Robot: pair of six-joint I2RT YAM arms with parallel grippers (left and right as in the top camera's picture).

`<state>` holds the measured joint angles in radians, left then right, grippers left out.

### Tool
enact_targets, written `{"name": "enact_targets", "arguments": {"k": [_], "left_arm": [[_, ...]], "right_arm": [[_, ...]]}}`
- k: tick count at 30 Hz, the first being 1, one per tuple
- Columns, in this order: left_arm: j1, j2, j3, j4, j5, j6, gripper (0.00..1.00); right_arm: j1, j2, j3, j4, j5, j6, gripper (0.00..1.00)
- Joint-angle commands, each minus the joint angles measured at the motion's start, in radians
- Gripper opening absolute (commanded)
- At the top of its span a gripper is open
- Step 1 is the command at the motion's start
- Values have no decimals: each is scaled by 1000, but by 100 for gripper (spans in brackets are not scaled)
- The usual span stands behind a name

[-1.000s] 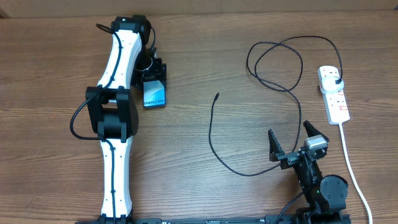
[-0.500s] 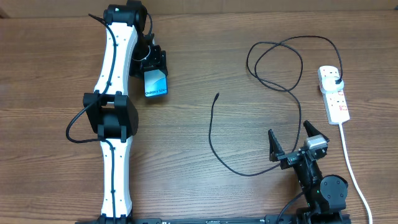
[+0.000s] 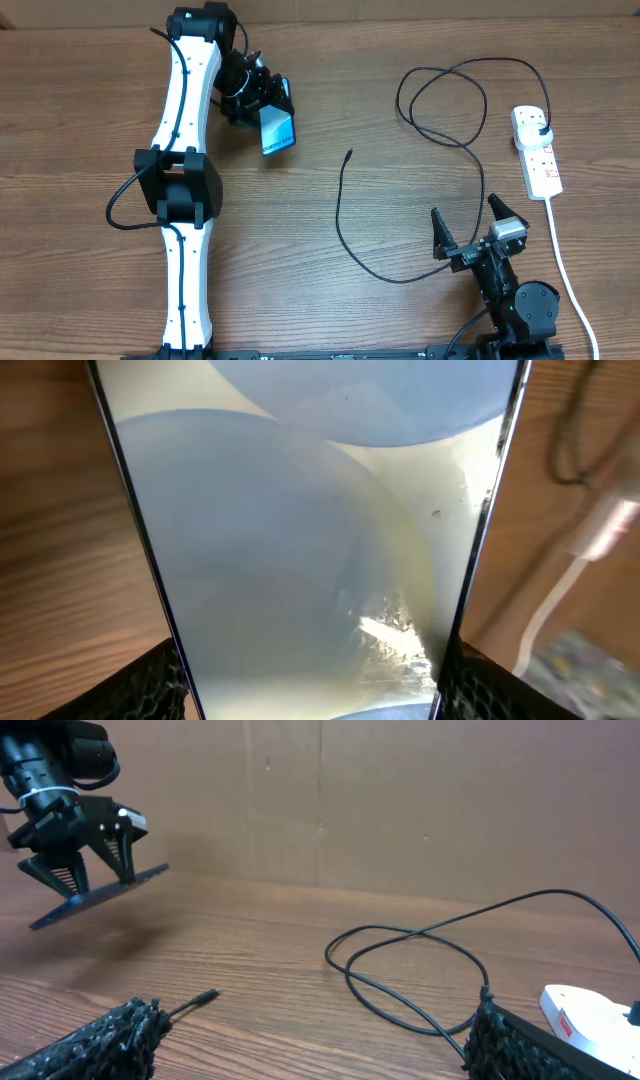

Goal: Plug charger to phone and switch on socket
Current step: 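Lift the phone with the left gripper and tilt it upright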

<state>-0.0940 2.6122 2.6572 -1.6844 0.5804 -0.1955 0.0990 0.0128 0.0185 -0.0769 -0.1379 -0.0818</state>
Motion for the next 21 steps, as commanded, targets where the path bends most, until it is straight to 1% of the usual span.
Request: {"name": "enact_targets", "arguments": {"k": [1,6,9,17,21], "left_arm": [[2,7,29,-5,180,-25,54],[2,7,29,-5,273,-58,49],[2,7,29,-6,323,-75,47],[1,7,29,-5,504,-75,40],[0,7,29,-6,549,-75,36]], "right_arm": [[5,-10,-10,3,10,3,100],[5,-10,-10,3,10,3,100],[5,-10,-10,3,10,3,100],[5,-10,-10,3,10,3,100],[5,-10,-10,3,10,3,100]]}}
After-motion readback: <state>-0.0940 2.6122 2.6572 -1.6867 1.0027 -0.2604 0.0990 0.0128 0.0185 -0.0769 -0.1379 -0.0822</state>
